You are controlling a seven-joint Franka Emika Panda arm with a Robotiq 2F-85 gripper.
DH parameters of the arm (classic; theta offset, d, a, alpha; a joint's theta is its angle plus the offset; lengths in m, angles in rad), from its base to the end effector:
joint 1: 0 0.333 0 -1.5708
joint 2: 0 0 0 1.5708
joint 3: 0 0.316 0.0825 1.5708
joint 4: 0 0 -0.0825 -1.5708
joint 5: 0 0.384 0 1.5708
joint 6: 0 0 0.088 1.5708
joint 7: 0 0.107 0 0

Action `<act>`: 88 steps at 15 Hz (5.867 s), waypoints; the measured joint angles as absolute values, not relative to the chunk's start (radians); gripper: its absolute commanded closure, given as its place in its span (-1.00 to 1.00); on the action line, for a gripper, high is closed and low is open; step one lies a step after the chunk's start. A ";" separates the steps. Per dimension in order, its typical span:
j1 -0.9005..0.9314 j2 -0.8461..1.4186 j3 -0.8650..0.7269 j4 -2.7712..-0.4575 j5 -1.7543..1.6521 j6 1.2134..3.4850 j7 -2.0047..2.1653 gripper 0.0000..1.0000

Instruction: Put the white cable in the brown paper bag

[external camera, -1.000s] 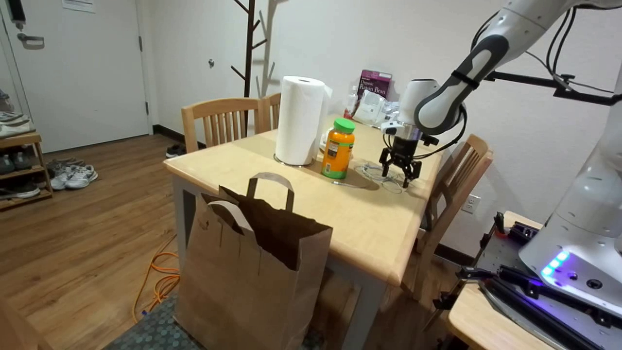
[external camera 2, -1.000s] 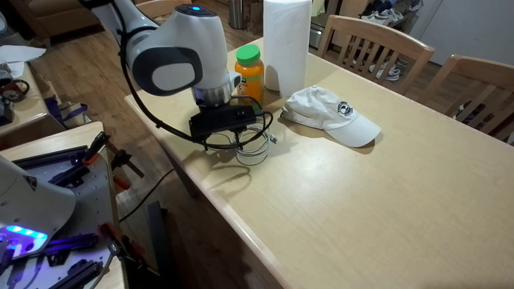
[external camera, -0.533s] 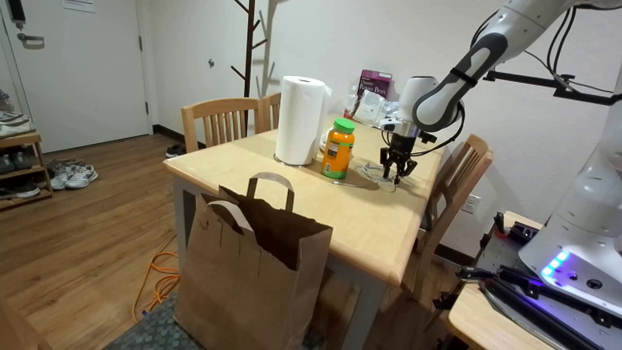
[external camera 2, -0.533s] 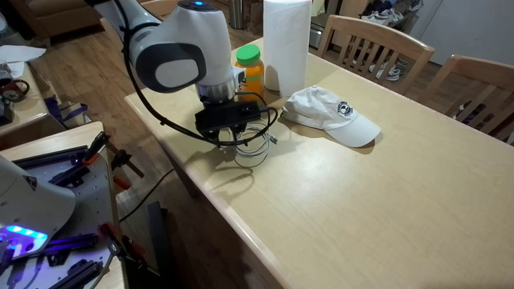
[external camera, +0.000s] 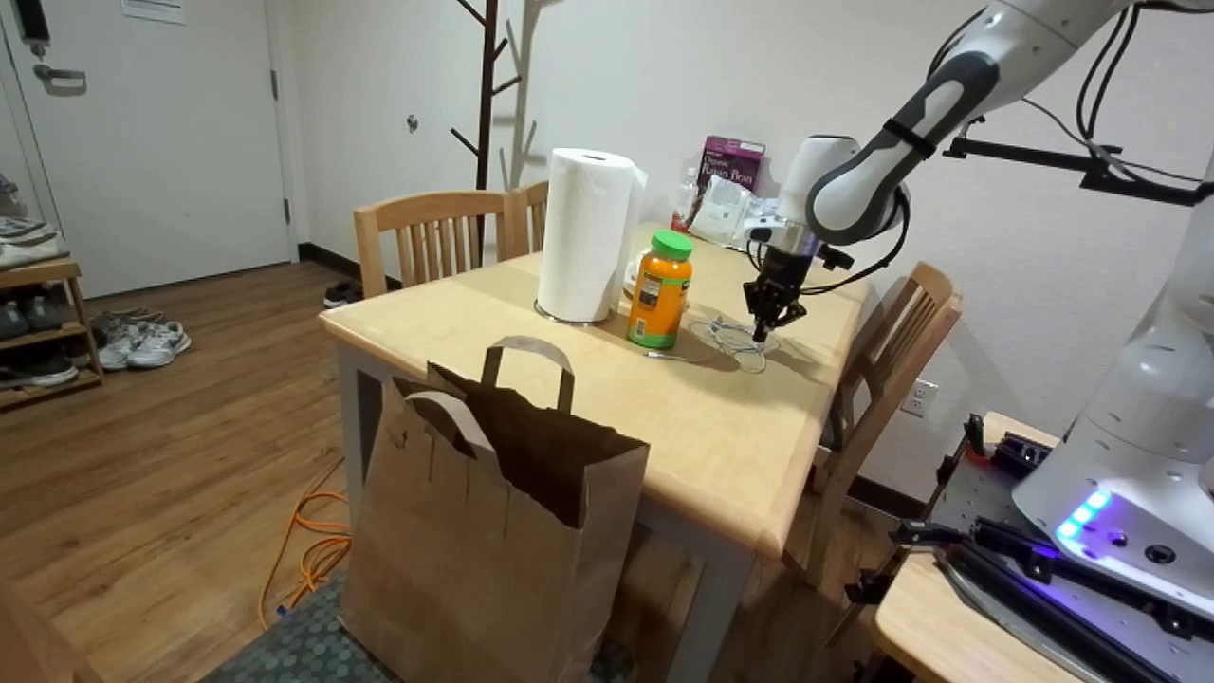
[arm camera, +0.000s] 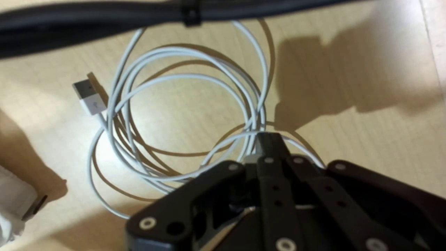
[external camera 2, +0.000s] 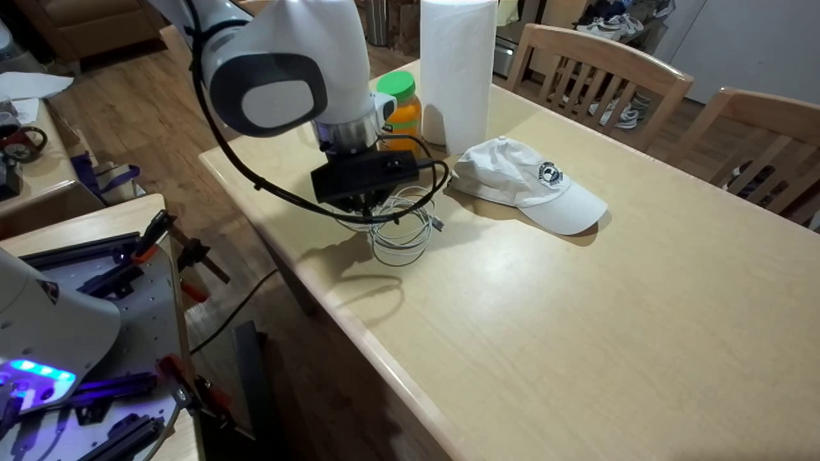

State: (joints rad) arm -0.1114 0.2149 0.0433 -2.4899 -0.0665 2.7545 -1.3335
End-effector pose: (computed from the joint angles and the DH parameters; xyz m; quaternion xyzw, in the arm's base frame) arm 0.4775 -0.0292 0.2087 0.7881 0.6149 0.0135 0.0228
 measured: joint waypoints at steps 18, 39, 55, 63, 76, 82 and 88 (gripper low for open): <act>-0.105 0.202 0.020 -2.492 -0.073 2.745 -1.305 -1.00; -0.307 0.351 0.172 -2.383 0.115 2.733 -1.604 0.90; -0.041 -0.117 0.080 -2.401 0.128 2.412 -1.623 0.91; 0.125 -0.209 0.049 -2.411 0.134 2.349 -1.747 0.90; 0.213 -0.182 0.075 -2.319 0.122 2.380 -1.893 0.91; 0.284 -0.070 0.125 -2.162 0.200 2.470 -2.093 0.91; 0.280 -0.038 0.140 -2.137 0.233 2.488 -2.157 0.91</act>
